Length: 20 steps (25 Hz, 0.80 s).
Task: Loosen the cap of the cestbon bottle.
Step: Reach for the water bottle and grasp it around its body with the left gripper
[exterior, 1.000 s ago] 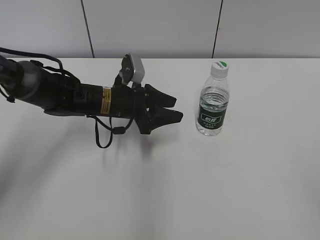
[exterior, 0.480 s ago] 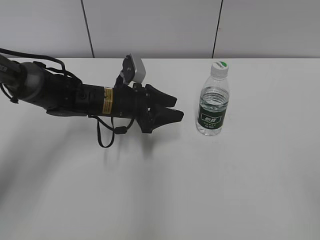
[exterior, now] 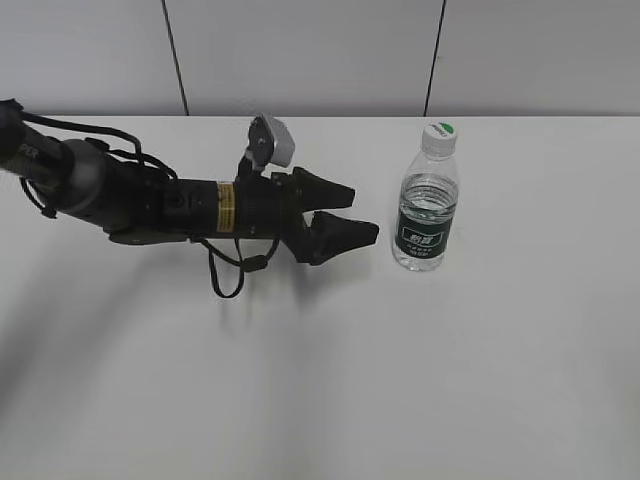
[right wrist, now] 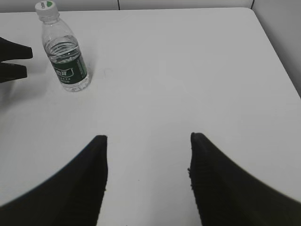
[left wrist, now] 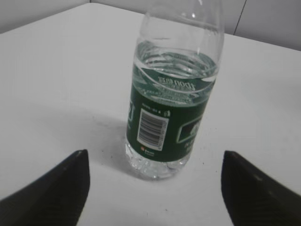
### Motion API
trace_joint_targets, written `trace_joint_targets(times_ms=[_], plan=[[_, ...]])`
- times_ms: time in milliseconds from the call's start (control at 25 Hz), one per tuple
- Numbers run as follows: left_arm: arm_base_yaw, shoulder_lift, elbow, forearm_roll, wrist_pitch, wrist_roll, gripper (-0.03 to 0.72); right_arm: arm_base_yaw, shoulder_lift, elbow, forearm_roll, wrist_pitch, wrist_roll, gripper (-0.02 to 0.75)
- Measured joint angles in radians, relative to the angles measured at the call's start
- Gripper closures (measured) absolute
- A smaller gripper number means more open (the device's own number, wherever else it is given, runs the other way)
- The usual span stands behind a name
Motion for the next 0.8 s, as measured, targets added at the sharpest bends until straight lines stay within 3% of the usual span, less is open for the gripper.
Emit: trace_joint_targets(times_ms=[800], plan=[[-0.092,0.186,-0.247,-0.04,-0.064,-0.076,0.001,0.0,0.0,0.0,0.0,0.0,0.0,0.308]])
